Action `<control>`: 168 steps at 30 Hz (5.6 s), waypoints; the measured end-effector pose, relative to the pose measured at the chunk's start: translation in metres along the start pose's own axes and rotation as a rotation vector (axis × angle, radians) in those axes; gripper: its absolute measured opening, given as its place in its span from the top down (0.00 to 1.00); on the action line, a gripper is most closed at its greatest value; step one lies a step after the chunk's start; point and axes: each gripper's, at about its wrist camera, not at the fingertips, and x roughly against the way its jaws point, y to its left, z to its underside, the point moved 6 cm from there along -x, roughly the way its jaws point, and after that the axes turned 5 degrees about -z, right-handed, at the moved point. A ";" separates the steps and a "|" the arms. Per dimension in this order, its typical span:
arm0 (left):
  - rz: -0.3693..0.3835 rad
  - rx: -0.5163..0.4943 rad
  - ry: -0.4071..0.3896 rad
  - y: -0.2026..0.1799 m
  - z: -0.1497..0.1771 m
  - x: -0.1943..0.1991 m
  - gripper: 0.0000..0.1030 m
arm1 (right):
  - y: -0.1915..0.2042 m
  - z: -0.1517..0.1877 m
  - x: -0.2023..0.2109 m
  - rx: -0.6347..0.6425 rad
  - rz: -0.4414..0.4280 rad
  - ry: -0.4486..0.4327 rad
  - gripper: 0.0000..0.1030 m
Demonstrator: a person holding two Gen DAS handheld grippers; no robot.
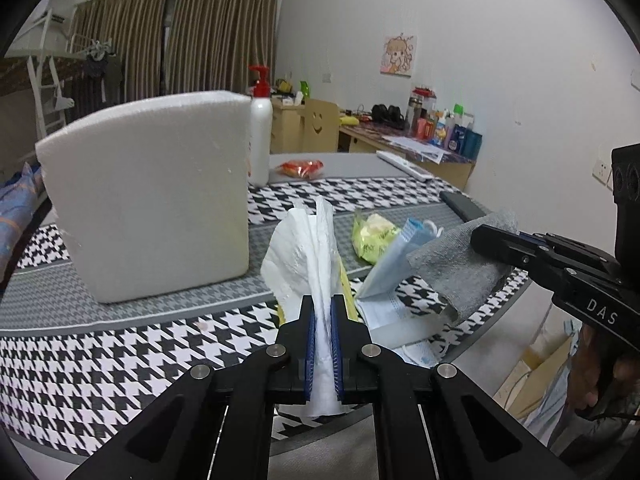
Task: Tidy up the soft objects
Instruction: 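Lift the white tissue with the left tool while the right tool lifts the grey sock, then carry the tissue and sock with both tools over the white foam box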
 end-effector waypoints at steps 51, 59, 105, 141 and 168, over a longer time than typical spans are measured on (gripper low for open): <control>-0.056 -0.074 -0.188 0.000 -0.090 0.041 0.92 | -0.005 -0.070 0.008 0.032 0.023 -0.122 0.91; -0.063 -0.071 -0.202 0.004 -0.100 0.038 0.92 | -0.005 -0.078 0.005 0.030 0.036 -0.124 0.91; -0.141 -0.059 -0.275 0.031 -0.158 0.032 0.92 | -0.012 -0.126 -0.024 0.045 0.004 -0.170 0.91; -0.270 0.007 -0.284 0.087 -0.171 0.033 0.92 | 0.032 -0.155 -0.064 0.107 -0.101 -0.139 0.91; -0.342 0.044 -0.225 0.120 -0.169 0.013 0.92 | 0.052 -0.167 -0.085 0.129 -0.142 -0.111 0.91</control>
